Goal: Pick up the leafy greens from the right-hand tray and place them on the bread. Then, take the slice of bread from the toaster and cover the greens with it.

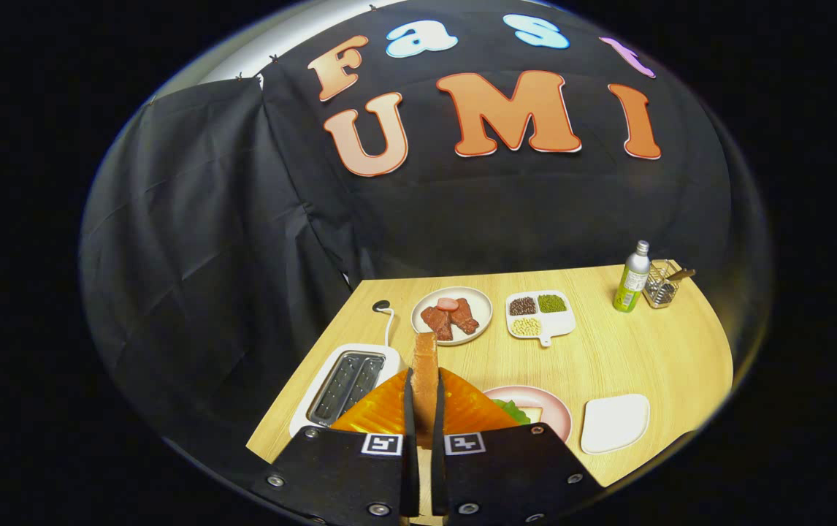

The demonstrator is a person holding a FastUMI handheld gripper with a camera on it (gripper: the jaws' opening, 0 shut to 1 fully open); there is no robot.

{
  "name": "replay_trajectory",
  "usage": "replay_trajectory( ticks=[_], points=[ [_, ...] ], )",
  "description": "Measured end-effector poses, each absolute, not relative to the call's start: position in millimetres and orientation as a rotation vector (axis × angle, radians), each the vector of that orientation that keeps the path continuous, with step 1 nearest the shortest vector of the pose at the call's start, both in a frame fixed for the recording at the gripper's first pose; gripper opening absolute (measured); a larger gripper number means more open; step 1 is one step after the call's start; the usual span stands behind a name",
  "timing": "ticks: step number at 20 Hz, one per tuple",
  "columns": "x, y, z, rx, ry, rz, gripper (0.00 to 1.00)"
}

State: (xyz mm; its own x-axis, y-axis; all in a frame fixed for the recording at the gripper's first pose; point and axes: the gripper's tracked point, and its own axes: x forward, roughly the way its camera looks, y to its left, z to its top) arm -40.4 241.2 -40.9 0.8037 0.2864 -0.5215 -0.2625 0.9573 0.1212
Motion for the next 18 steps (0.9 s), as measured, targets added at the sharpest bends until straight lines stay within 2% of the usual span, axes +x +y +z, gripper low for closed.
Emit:
replay_trajectory(
  ticks=[12,18],
  points=[
    [-45,196,-119,0.047,0.691,0.265,0.07],
    [-46,194,-158,0.072,0.758,0.310,0.07]
  ],
)
